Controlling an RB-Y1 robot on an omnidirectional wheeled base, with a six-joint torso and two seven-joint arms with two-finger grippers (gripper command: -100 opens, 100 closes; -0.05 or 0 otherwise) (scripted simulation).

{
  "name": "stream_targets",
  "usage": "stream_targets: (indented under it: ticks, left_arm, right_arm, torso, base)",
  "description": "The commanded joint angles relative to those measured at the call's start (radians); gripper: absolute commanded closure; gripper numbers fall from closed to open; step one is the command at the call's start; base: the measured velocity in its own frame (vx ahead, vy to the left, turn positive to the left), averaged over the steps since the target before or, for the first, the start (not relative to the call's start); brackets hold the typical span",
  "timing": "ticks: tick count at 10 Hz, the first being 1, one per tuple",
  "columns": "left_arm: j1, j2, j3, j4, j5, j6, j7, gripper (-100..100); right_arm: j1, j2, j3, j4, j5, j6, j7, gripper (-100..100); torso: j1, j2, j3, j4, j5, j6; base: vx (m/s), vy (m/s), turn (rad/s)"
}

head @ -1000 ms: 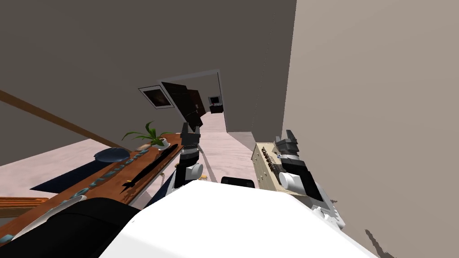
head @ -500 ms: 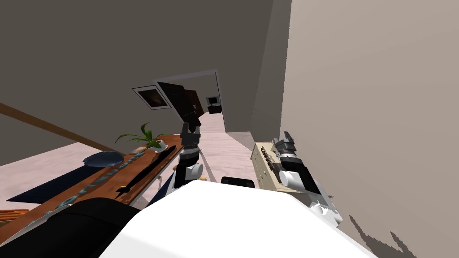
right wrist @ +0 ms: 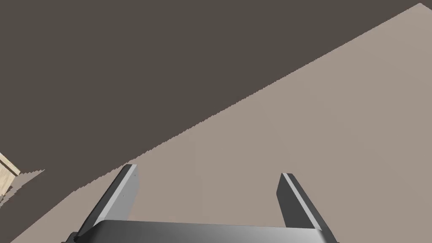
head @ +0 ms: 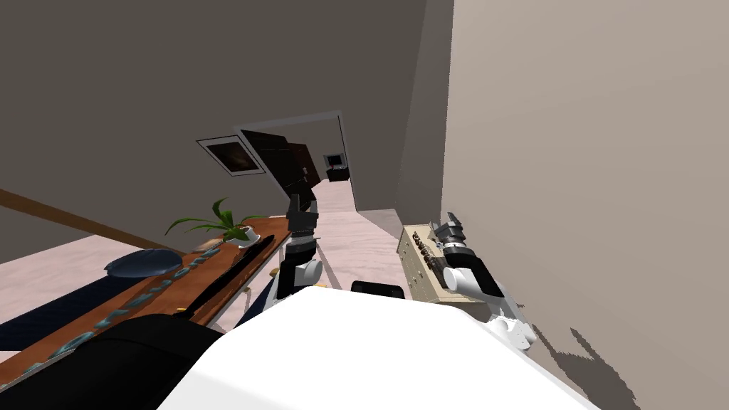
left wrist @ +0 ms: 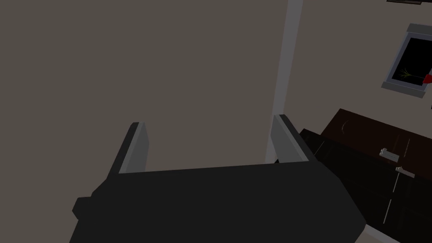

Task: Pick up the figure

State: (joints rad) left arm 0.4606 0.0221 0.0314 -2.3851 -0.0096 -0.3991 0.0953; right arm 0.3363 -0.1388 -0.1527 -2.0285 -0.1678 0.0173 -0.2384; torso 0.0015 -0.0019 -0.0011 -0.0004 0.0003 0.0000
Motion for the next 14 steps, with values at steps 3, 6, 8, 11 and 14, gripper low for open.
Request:
stream_targets:
  ticks: [3, 6, 8, 11, 14]
  left_arm:
    - [0.000, 0.000, 0.000, 0.000, 0.000, 0.000, 0.000, 0]
    - [0.000, 0.000, 0.000, 0.000, 0.000, 0.000, 0.000, 0]
    - [0.000, 0.000, 0.000, 0.000, 0.000, 0.000, 0.000, 0]
    - [0.000, 0.000, 0.000, 0.000, 0.000, 0.000, 0.000, 0]
    - [0.000, 0.000, 0.000, 0.000, 0.000, 0.000, 0.000, 0]
  right_arm:
    - [-0.012, -0.002, -0.012, 0.031, -0.017, 0.101, -0.045, -100]
    - [-0.042, -0.010, -0.035, 0.083, -0.041, 0.190, -0.102, -100]
    - [-0.056, -0.014, -0.047, 0.111, -0.053, 0.257, -0.129, -100]
    - [-0.070, -0.018, -0.060, 0.139, -0.065, 0.318, -0.156, -100]
    - [-0.084, -0.022, -0.072, 0.168, -0.076, 0.396, -0.182, -100]
  torso:
    - [0.000, 0.000, 0.000, 0.000, 0.000, 0.000]
    - [0.000, -0.001, 0.000, 0.000, 0.000, 0.000]
    - [0.000, -0.001, -0.001, 0.000, 0.000, 0.000]
    - [-0.001, 0.000, 0.000, 0.000, 0.000, 0.000]
    - [-0.001, -0.002, -0.001, 0.000, 0.000, 0.000]
  base:
    - [0.025, 0.023, -0.060]
    - [0.036, 0.028, -0.077]
    - [0.040, 0.021, -0.062]
    - [0.035, 0.017, -0.042]
    - [0.050, 0.021, -0.062]
